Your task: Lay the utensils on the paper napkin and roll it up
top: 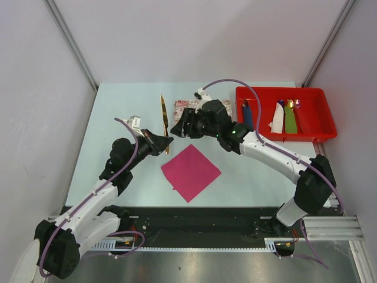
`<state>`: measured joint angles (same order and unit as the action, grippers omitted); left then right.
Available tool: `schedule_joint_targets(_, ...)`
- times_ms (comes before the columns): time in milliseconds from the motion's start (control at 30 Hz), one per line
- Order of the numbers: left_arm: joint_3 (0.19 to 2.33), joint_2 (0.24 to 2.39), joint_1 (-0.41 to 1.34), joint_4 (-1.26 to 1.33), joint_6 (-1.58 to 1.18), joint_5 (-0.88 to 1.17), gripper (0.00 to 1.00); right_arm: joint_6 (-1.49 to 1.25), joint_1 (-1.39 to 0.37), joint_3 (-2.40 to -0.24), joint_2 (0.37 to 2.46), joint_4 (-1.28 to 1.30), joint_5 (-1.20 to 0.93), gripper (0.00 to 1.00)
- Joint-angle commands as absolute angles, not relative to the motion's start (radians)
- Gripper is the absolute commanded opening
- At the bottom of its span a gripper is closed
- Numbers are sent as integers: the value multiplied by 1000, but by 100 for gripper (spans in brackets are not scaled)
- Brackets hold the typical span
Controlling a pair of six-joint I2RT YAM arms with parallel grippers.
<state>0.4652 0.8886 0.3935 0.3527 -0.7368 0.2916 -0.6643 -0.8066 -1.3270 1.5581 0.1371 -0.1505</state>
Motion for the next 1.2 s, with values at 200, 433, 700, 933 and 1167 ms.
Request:
schedule_joint_targets(200, 456, 885, 433, 394, -762, 288, 0, -672, -831, -1384, 1609, 12, -110, 53)
schedule_joint_targets(433, 462, 896, 445, 400, -759, 287, 0, -678, -842, -1384, 1618, 11, -106, 48)
schedule_joint_targets(700, 459, 893, 457, 399, -756, 272, 0, -703, -862, -1365, 1620, 15, -95, 37)
schedule_joint_targets(933, 460, 890, 463, 391, -749, 256, 0, -732, -865, -1338, 1609, 21, -74, 31)
schedule_joint_targets(1167, 460, 888, 466, 390, -746, 247, 0, -741, -876, -1328, 1608, 26, -67, 32)
